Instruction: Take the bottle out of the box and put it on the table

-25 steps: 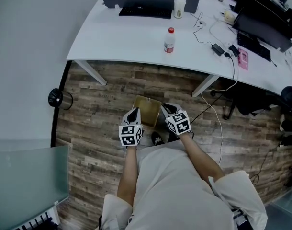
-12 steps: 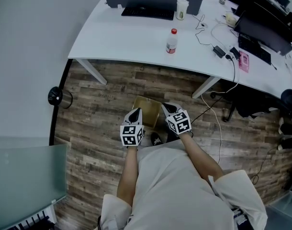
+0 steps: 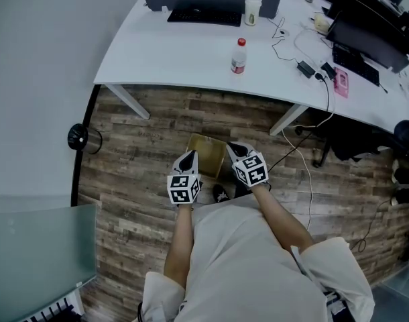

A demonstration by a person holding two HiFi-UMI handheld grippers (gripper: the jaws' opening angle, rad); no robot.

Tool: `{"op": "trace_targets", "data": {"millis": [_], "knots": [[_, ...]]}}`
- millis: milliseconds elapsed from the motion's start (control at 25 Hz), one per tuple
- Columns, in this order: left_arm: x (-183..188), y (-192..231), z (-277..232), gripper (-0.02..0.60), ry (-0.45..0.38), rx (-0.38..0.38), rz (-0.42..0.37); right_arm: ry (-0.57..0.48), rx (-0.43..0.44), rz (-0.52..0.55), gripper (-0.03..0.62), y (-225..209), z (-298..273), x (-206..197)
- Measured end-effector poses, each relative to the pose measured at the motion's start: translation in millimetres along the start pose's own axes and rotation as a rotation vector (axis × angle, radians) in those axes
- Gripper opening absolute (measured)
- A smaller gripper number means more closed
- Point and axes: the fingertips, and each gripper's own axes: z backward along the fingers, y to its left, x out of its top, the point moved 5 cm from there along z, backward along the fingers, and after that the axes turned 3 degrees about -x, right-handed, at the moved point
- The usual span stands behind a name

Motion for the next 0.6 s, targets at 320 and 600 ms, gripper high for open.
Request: {"op": "trace_targets", "data": {"millis": [320, 600], "knots": [[2.5, 0.6, -2.9, 0.012, -0.007, -0.019, 0.001, 0.0, -0.022, -0.011, 0.04, -6.0, 0.1, 1.4], [1.8, 1.9, -2.3, 0.014, -0.011, -0.015, 0.012, 0.005, -0.036, -0.019, 0.04, -9.9, 2.8, -1.7]]}}
